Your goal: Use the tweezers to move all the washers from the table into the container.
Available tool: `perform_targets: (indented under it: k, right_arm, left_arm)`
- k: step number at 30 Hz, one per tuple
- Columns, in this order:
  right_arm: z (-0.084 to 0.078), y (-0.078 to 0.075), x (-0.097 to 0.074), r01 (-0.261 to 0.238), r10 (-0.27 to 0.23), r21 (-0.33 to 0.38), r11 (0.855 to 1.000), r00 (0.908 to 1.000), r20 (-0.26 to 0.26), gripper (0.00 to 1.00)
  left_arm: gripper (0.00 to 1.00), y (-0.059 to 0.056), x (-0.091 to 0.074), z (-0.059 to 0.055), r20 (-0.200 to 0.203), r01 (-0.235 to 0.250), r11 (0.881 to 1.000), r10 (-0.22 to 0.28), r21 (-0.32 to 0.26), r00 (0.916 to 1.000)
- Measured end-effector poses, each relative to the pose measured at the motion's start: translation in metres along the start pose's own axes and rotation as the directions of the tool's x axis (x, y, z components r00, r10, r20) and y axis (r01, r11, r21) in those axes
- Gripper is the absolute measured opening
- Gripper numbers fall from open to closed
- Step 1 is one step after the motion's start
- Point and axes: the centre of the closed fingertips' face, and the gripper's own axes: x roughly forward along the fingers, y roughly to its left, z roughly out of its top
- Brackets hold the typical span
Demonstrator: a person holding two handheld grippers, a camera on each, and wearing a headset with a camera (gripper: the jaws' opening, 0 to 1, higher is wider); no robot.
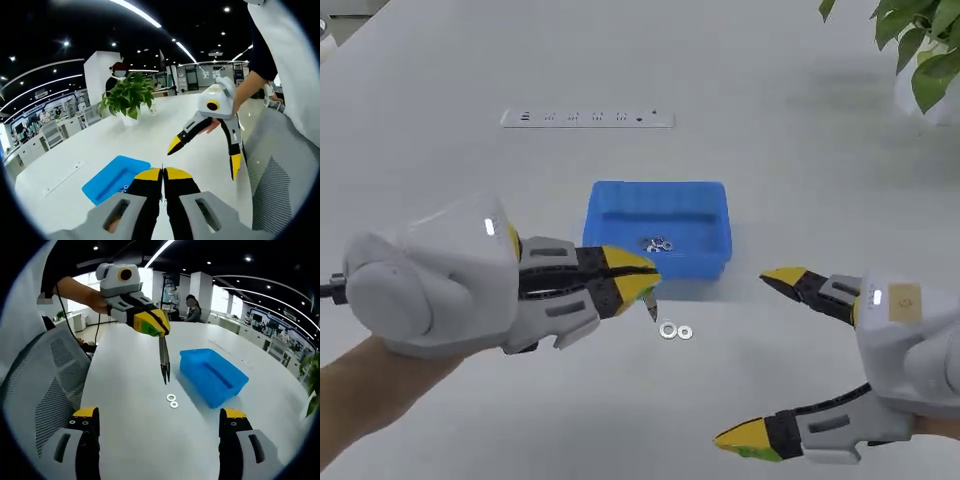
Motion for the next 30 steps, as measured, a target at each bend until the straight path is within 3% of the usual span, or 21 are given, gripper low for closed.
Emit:
perform_targets:
  k: [5, 9, 14, 30]
  right_arm:
    - [-0.006, 0.004, -0.002, 0.002, -0.002, 0.036, 0.999, 1.0, -0.001, 1.0]
    - [-0.007, 0.004, -0.002, 0.017, -0.018, 0.078, 0.997, 0.9996, 0.021, 1.0]
    - [-0.009, 0.008, 0.001, 0.024, -0.029, 0.122, 0.992, 0.9988, 0.039, 1.0]
    - [-0.009, 0.015, 0.009, -0.01, 0.004, 0.143, 0.99, 0.999, 0.044, 0.98]
  left_arm:
    - [0.05, -0.007, 0.002, -0.007, 0.001, 0.002, 1.0, -0.002, -0.018, 1.0]
    - [0.05, -0.007, 0.005, -0.006, 0.021, 0.005, 0.999, -0.004, -0.04, 0.9998]
    - [0.05, -0.005, 0.012, -0.01, 0.011, 0.007, 0.999, -0.007, -0.042, 0.9999]
    - [0.05, -0.003, 0.023, -0.017, -0.009, 0.049, 0.999, -0.049, -0.013, 0.9988]
